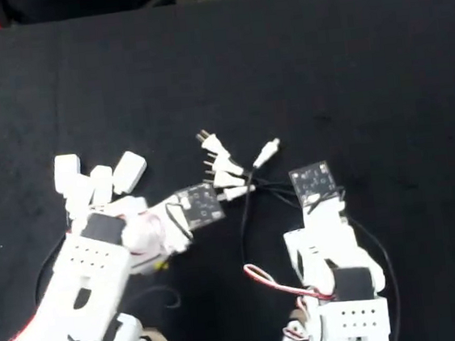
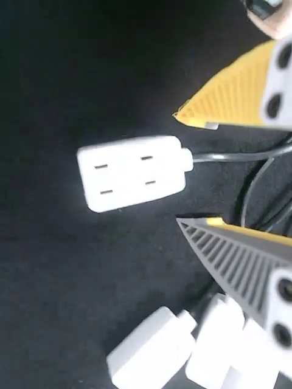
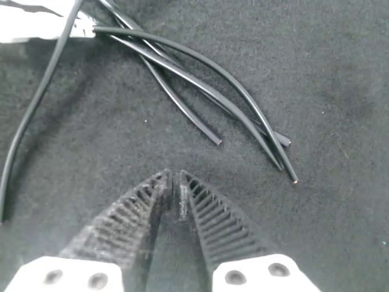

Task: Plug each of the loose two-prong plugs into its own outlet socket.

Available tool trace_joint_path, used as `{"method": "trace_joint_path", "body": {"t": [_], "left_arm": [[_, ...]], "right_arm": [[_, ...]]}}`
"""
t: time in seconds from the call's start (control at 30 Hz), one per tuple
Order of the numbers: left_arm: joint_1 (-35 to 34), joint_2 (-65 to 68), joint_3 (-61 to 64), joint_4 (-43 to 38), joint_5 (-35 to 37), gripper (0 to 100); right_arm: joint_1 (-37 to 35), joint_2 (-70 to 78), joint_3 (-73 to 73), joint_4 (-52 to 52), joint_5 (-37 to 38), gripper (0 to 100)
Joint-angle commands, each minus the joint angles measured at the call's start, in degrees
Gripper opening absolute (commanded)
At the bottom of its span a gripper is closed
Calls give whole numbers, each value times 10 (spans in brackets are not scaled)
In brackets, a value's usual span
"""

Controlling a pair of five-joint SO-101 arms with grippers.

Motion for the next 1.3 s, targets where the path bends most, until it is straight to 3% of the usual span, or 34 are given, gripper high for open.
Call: {"method": "trace_joint_path", "body": {"t": [0.0,0.17,0.33,0.53,0.67,0.73,0.87,1.0,1.27], "left_arm": [[-42,-16,-5,-3,-33,239],[5,-18,-49,117,-13,238],[21,-64,-62,169,95,238],[-64,-262,40,171,203,238],[-193,-434,75,171,214,238],[-222,-505,91,185,215,238],[-242,-592,107,191,217,238],[-238,-595,106,190,238,238],[-242,-595,120,169,249,238]], "right_arm": [[-1,-6,-1,2,-1,18],[-1,-6,-1,2,-1,18],[-1,-6,-1,0,-4,18],[0,-6,-2,-61,-4,18],[-27,9,-34,-81,-13,18],[-35,38,-73,-64,-41,18],[-38,182,-201,-63,-77,18],[-46,432,-382,-61,-163,22],[-136,816,-654,-55,-273,23]]}}
